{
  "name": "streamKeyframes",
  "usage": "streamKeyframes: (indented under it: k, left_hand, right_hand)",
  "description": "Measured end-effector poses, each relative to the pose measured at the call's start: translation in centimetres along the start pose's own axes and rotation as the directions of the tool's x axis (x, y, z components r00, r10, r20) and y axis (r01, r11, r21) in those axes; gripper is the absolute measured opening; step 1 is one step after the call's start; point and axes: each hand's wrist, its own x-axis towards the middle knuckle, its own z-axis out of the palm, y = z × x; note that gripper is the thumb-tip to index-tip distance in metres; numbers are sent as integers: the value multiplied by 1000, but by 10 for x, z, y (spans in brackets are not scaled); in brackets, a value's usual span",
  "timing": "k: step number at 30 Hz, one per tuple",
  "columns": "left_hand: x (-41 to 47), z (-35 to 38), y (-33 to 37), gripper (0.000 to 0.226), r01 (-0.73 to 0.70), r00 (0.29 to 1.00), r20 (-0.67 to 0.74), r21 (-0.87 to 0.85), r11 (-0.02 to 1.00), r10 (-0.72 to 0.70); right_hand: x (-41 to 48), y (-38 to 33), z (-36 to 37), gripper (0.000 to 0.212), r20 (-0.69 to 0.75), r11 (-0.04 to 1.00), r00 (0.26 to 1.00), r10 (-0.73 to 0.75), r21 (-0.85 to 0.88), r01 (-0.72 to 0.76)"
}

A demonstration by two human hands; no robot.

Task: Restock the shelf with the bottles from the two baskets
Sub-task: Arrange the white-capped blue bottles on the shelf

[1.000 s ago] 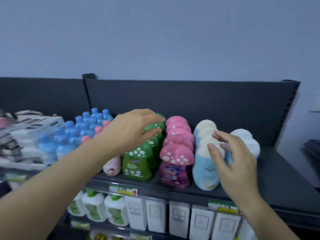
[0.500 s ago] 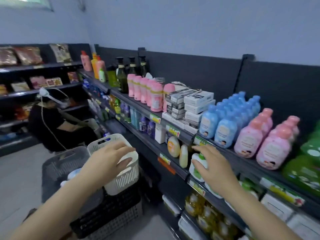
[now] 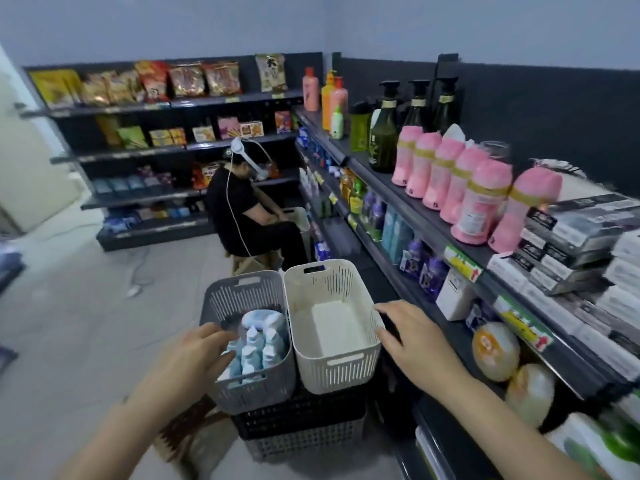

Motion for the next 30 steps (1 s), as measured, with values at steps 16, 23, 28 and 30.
streamKeyframes:
  k: [16, 23, 28, 30]
  left_hand:
    - [70, 34, -128, 34, 357, 933, 52, -12, 934, -356]
    - [128, 59, -242, 40, 331, 942, 95, -98, 938, -323]
    - [160, 86, -293, 34, 253, 949, 221, -111, 961, -224]
    - [167, 99, -303, 34, 216, 953, 245, -124, 968, -181]
  right_hand:
    - [220, -41, 141, 46, 406, 985, 901, -155, -9, 174]
    - [297, -58, 247, 46, 513, 993, 858, -29, -85, 84]
    - [329, -46, 314, 49, 639, 971, 765, 77, -224, 89]
    - [336, -41, 335, 46, 694, 946, 709, 123, -298, 128]
